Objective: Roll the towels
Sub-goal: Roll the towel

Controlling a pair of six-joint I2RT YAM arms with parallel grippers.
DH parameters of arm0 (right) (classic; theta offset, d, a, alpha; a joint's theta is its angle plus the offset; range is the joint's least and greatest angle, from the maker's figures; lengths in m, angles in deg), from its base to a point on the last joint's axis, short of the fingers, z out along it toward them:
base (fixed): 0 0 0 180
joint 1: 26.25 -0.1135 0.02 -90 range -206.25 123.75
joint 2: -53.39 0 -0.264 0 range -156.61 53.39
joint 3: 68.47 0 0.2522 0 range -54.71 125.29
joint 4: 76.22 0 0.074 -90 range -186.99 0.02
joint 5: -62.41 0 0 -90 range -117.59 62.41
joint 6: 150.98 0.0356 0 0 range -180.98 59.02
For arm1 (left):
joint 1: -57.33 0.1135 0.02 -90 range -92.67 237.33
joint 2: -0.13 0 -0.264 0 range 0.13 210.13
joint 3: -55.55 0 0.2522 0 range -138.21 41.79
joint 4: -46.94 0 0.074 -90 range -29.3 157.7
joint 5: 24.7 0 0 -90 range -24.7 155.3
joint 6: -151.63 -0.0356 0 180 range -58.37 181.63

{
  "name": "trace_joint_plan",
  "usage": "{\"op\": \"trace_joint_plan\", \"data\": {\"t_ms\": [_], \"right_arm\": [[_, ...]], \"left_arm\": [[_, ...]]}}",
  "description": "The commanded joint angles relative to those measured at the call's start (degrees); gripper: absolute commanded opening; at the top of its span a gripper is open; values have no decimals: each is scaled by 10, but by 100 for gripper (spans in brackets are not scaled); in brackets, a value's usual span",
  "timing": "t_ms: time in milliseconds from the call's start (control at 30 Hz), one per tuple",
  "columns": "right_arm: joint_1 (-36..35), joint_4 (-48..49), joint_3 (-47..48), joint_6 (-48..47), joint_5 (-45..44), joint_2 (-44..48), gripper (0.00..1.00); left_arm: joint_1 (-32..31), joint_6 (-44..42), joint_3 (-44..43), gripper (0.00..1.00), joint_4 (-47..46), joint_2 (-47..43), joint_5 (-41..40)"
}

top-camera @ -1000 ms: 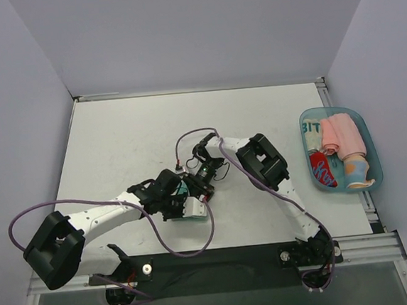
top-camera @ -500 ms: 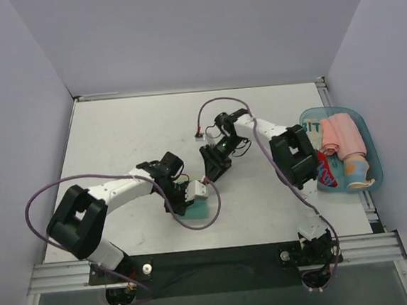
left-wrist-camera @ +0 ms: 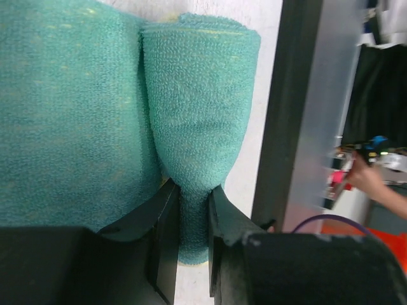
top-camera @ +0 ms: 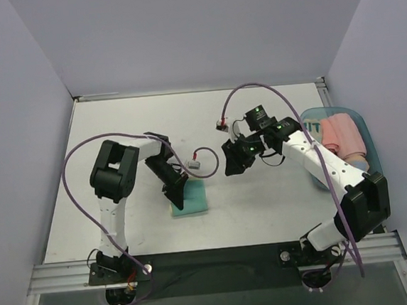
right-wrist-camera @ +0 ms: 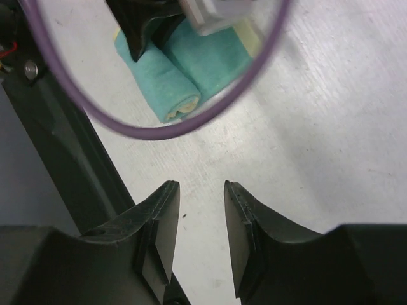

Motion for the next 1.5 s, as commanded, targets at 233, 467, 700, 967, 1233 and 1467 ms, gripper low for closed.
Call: {"op": "trace_joint_plan", "data": {"t_ms": [233,467,700,967,1233,1467], "right_arm": [[-247,92,-24,-116,-262,-26,60],[-347,164,-14,-214,-345,-133,61],[-367,186,-19,-227,-323,-195,48],[-324,147,-23,-193,-192,-238,0],[-269,17,41,-189,-36,-315,0],[-229,-39,101,-166,97,-381,0]], "left_arm": [[18,-91,-86,4,82,114,-52],[23,-90,-83,6,81,122,-59],[30,-85,-81,9,74,121,-58],[61,-71,-63,27,60,77,-10],[170,-52,-25,45,60,-36,54],[328,-62,-30,45,97,-155,126]]}}
